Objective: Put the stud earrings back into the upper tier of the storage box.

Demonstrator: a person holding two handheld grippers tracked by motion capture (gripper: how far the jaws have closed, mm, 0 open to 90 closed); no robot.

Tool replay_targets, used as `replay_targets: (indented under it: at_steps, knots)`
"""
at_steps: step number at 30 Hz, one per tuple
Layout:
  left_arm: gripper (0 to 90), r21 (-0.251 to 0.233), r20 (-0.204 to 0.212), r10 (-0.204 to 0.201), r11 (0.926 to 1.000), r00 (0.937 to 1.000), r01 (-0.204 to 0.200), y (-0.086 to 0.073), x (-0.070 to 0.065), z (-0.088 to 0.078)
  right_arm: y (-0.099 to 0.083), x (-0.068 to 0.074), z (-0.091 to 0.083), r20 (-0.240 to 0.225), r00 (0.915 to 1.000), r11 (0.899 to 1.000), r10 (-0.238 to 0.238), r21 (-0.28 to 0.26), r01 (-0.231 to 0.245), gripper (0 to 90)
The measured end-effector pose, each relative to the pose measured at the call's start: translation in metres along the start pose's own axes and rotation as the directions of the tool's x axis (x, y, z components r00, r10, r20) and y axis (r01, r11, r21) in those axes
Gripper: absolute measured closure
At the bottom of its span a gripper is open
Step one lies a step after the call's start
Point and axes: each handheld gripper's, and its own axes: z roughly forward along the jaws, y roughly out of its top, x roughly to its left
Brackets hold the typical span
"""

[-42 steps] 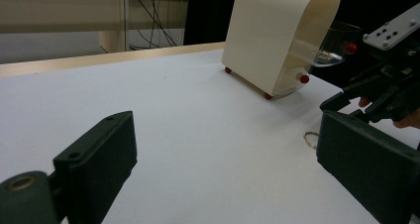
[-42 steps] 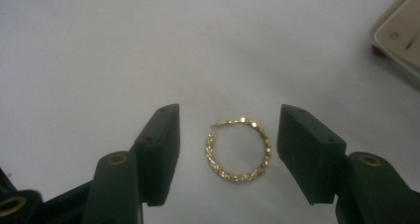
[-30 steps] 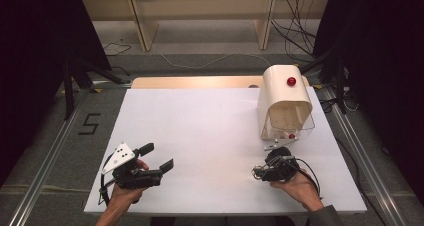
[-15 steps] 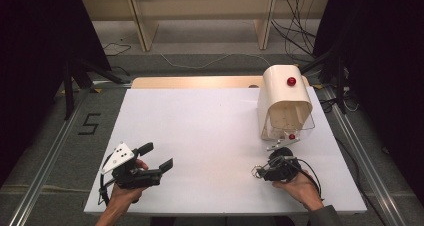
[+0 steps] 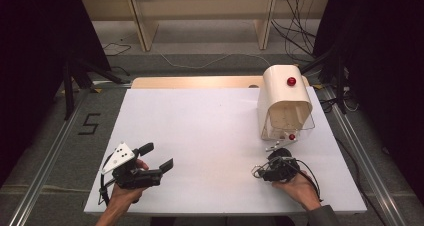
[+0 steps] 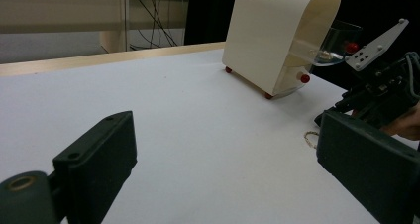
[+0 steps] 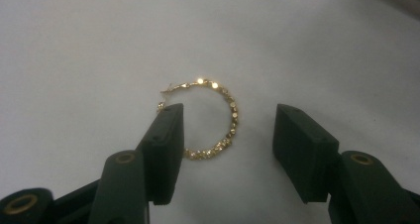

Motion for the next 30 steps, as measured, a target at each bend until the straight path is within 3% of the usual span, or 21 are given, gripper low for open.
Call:
replay_targets:
  at_steps: [3, 10, 24, 30]
  knots:
    - [8.2, 0.0, 0.001, -0.001, 1.0, 1.0, 0.001, -0.0001, -0.0002, 0.0002, 0.0006, 0.0021, 0.0011, 0.015, 0.9999, 1.0, 0.007, 0.014, -0.007, 47.7]
    - [8.1, 0.002, 0.0, -0.001, 1.0, 1.0, 0.001, -0.0003, 0.0, 0.0004, 0.0003, 0.005, 0.0015, 0.061, 0.9975, 0.999, -0.036, 0.017, 0.035, 55.6]
    - [8.1, 0.008, -0.006, 0.001, 1.0, 1.0, -0.001, -0.0011, 0.0004, 0.0008, -0.0009, 0.0053, -0.0003, 0.037, 0.9983, 0.998, -0.046, 0.032, 0.045, 84.4]
    - [8.1, 0.008, -0.008, 0.004, 1.0, 1.0, -0.004, -0.001, 0.0002, 0.0004, -0.0017, 0.0054, -0.0008, 0.033, 0.9976, 0.998, -0.061, 0.025, 0.06, 86.5]
